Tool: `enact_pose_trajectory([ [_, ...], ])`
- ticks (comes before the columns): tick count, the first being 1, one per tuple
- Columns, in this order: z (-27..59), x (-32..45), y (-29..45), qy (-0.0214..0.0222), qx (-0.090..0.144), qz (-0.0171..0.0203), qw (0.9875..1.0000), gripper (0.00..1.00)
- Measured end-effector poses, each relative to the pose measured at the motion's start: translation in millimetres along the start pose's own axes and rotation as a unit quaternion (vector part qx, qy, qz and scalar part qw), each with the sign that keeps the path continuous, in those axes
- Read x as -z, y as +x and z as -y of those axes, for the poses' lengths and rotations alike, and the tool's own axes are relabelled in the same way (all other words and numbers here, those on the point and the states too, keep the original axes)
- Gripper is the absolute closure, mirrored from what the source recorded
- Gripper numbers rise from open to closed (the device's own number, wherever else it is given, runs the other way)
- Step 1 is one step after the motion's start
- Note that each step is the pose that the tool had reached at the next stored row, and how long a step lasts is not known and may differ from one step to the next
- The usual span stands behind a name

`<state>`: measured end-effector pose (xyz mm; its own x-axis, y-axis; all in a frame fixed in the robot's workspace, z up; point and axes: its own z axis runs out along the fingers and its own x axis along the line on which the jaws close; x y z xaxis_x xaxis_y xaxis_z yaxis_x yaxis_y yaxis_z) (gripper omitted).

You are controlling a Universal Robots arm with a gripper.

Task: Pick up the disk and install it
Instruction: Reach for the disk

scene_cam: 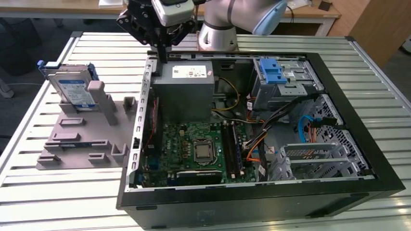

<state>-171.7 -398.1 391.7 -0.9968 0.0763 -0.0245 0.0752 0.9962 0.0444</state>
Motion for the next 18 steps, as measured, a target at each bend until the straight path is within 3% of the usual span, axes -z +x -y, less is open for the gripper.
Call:
enact_pose_trajectory([
  [7,0.1,-0.8,9.4,0.0000,0.000,-0.0001,1.0000,0.89],
  [13,0.9,-1.8,19.7,0.0006,0.000,-0.0089,1.0000,0.89],
  [18,-0.2,-2.7,26.7,0.0006,0.000,-0.0101,0.9999,0.89],
])
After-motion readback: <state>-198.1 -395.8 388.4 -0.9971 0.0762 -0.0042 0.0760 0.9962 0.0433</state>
